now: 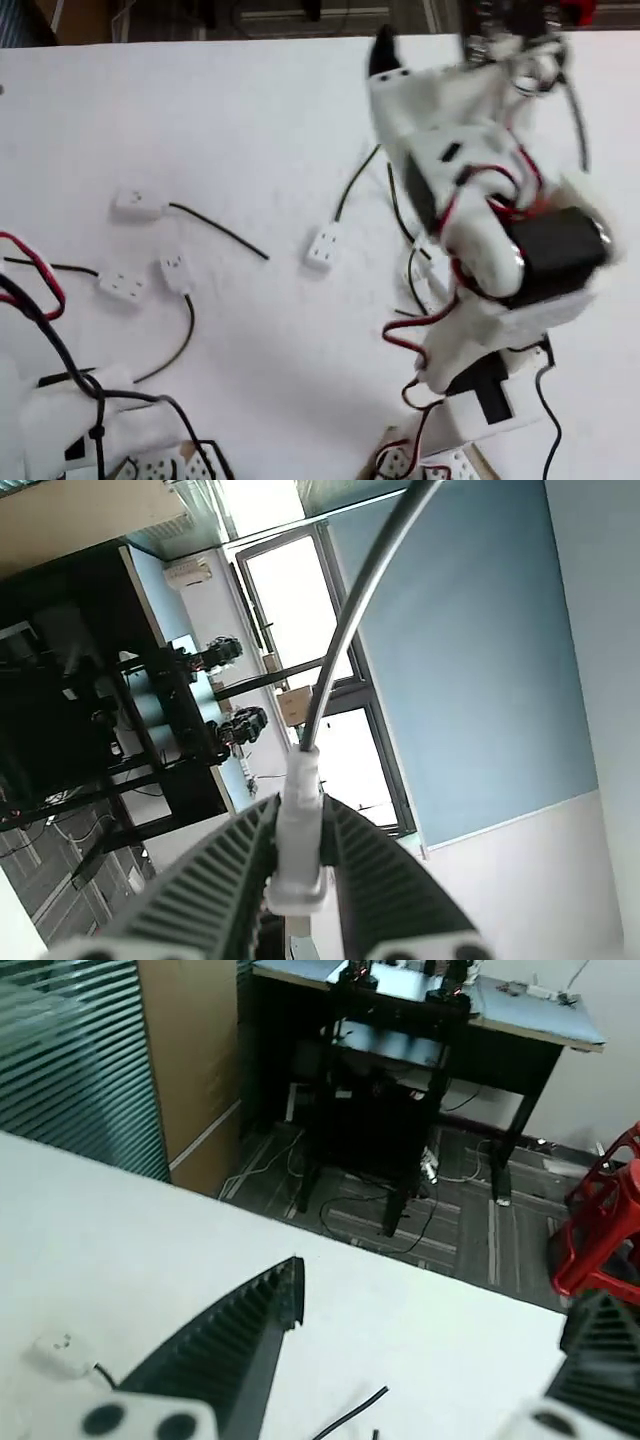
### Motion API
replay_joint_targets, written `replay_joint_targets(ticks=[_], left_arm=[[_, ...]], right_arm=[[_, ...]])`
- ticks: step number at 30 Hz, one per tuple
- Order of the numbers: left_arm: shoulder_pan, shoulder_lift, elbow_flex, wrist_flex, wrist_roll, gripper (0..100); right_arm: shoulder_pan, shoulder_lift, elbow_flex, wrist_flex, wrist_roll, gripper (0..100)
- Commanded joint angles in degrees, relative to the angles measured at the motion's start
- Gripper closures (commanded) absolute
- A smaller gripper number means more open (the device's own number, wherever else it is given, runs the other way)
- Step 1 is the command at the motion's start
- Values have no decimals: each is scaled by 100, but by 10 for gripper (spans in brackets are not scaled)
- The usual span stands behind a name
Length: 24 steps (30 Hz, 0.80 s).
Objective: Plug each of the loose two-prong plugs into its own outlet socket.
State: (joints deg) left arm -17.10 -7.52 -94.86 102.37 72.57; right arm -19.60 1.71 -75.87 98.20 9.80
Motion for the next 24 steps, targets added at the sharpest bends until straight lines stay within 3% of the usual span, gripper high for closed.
replay_joint_targets(ticks=[1, 4, 10, 20, 24], left_arm=[[673, -75, -53, 9, 44, 976], [1640, -66, -35, 9, 26, 976], [3002, -31, 88, 0, 18, 976], [3169, -40, 1574, -18, 44, 976], [3916, -40, 1732, -237, 44, 976]], right_arm=[[-708, -435, 466, 31, -9, 613], [-1156, -936, 782, 31, -18, 689], [-1481, -1903, 1108, -13, 26, 975], [-1508, -3442, 1169, 22, 26, 981], [-1516, -3969, 1556, -22, 9, 981]])
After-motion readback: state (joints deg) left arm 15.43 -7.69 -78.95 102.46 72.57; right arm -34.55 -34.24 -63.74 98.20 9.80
